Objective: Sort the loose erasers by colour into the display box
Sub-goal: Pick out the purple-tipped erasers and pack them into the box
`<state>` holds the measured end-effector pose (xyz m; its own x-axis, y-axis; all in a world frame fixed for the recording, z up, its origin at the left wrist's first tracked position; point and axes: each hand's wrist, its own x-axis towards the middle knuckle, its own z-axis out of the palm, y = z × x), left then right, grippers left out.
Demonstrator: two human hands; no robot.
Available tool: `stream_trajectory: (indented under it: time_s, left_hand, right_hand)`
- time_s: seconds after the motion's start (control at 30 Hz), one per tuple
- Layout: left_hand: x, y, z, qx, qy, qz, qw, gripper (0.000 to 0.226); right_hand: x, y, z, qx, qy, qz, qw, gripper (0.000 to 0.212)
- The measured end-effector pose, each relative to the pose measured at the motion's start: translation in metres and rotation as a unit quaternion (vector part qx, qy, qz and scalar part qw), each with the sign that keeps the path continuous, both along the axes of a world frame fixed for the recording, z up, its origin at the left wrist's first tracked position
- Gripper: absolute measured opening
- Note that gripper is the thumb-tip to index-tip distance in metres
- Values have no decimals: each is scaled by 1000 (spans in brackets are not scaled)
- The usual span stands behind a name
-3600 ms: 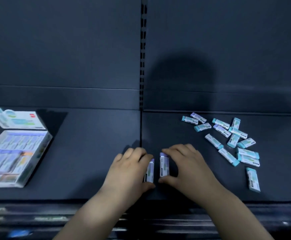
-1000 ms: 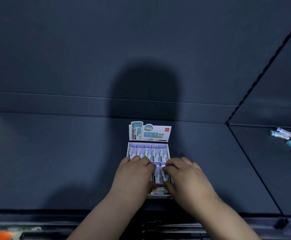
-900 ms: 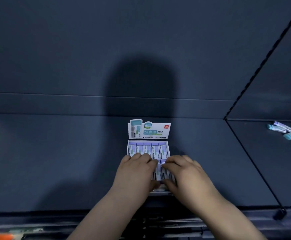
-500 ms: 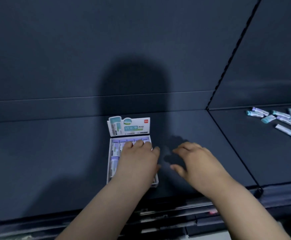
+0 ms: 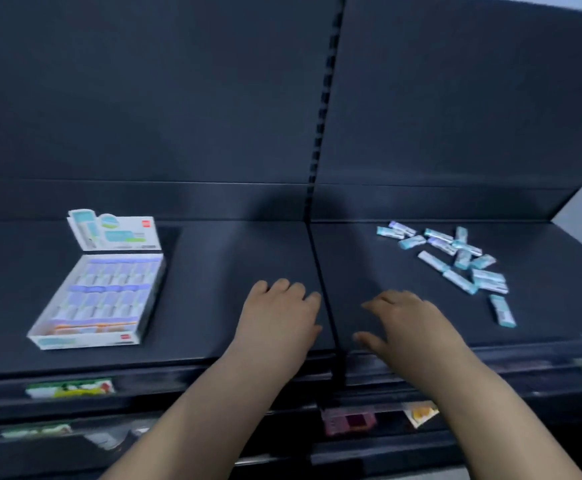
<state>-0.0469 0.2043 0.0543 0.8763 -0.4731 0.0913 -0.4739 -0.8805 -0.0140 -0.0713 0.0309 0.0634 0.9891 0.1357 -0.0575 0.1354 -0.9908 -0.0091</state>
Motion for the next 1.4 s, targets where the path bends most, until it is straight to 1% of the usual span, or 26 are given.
stream_trajectory:
  time_s: [0.2,0.33,0.47,0.77,0.97,1.13,1.27,1.33,1.4]
  left_hand:
    - [-21,-56,-12,-7,27,13,1000,49]
    - [-18,-72,-15,-12,39,17,999,50]
    - [-3,-81,-14,-11,35,10,999,49]
    - [49,-102,-4,-12,40,-31,999,45]
    - [68,-124,-13,17,68,-43,997,44]
    - [80,-150,-15,45,66,-4,997,44]
    - [90,-182,-13,41,58,63,996,45]
    - [92,-197,-12,33,57,82,994,44]
    - [95,-213,-12,33,54,100,993,44]
  right_hand:
    - [-18,-58,-6,13,7,-10,1000,52]
    - [-15,-76,-7,30,9,-14,999,52]
    - [-1,-87,-6,40,-7,-27,999,52]
    - [40,-123,5,50,-20,-122,991,50]
    - [67,-162,-7,98,-35,-178,979,36]
    - [110,-203,-17,125,-37,-181,975,31]
    - [153,-237,-29,142,-16,-137,980,25]
    - [169,-246,-32,134,-3,-123,983,26]
    - [182,-254,-36,104,15,-100,989,31]
